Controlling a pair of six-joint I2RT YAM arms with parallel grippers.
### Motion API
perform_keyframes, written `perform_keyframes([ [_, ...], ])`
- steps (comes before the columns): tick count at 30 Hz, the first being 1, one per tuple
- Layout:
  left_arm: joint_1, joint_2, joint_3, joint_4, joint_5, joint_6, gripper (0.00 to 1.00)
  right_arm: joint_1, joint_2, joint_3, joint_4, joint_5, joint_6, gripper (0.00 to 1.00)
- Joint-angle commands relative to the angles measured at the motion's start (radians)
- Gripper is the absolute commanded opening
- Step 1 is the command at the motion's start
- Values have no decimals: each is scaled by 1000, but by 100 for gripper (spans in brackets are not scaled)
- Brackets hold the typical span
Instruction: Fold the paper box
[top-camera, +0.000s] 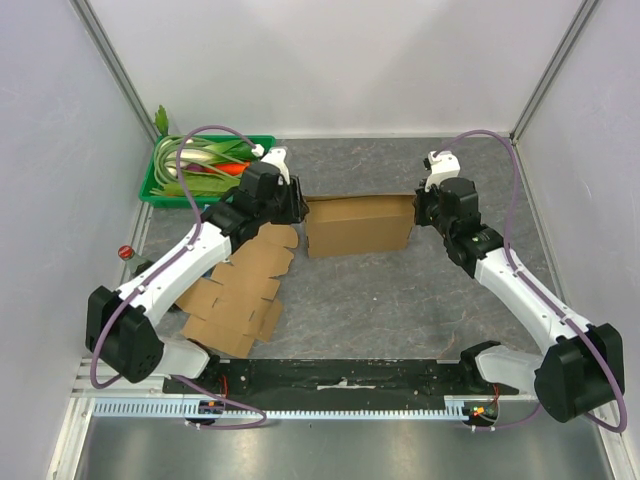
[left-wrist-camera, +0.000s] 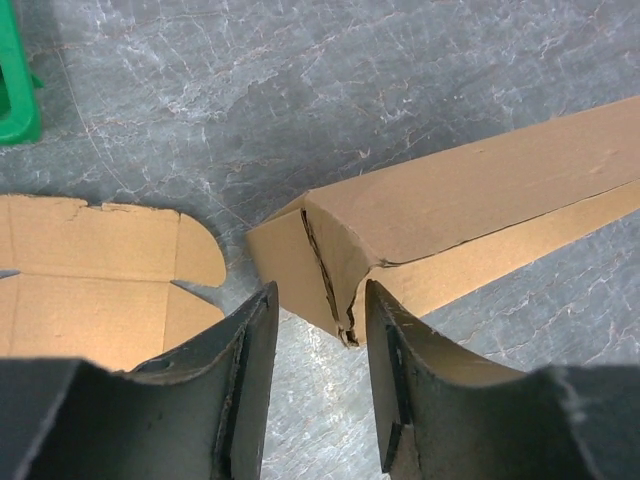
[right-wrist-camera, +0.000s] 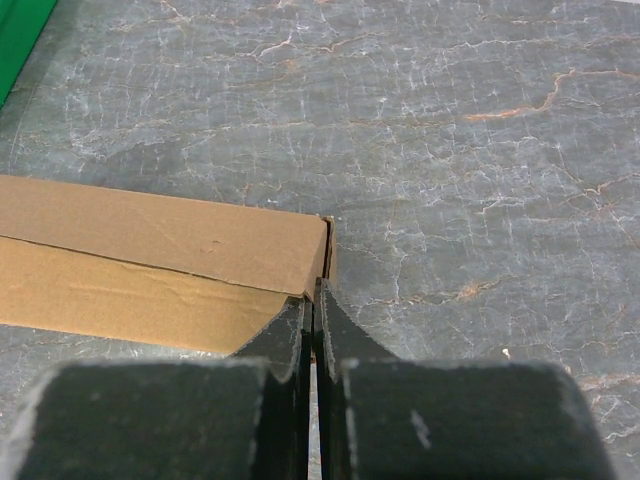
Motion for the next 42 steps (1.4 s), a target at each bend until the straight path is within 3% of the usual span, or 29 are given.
perform_keyframes([
  [1,18,-3,50,19,19,-12,45,-5,22,33,-65,4,-4,0],
  [4,26,6,70,31,62,-27,45,-5,24,33,-65,1,-3,0],
  [10,26,48,103,22,59,-20,30,-5,25,39,-71,1,-1,0],
  [15,6,56,62,64,64,-14,2,-5,18,15,-53,21,19,0],
  [19,-61,-27,-111,247,-60,-15,2,26,-45,-100,63,107,79,0],
  [22,-89,-92,-327,390,-121,-34,2,58,-116,-247,212,170,105,0],
  [27,-91,-87,-374,390,-175,-10,2,58,-142,-320,257,181,103,0],
  [28,-91,-83,-365,392,-171,-10,2,57,-124,-291,227,167,99,2],
  [30,-91,-73,-342,368,-166,-12,2,55,-49,-129,0,142,108,18],
  [31,-91,-54,-307,349,-165,-10,2,53,-30,-79,-69,121,108,40],
  [33,-91,-38,-262,303,-160,-6,2,50,-10,47,-298,61,97,52],
  [34,-89,-26,-251,291,-160,-3,2,47,-30,58,-368,29,76,72],
  [36,-89,-15,-233,272,-157,-10,2,26,-73,111,-488,3,65,85],
  [37,-89,-9,-226,266,-148,-10,2,21,-88,157,-580,-6,53,98],
  [40,-89,3,-213,246,-148,-18,2,-20,-101,272,-712,-64,72,98],
  [42,-89,8,-214,246,-151,-20,2,-48,-38,424,-720,-112,217,98],
])
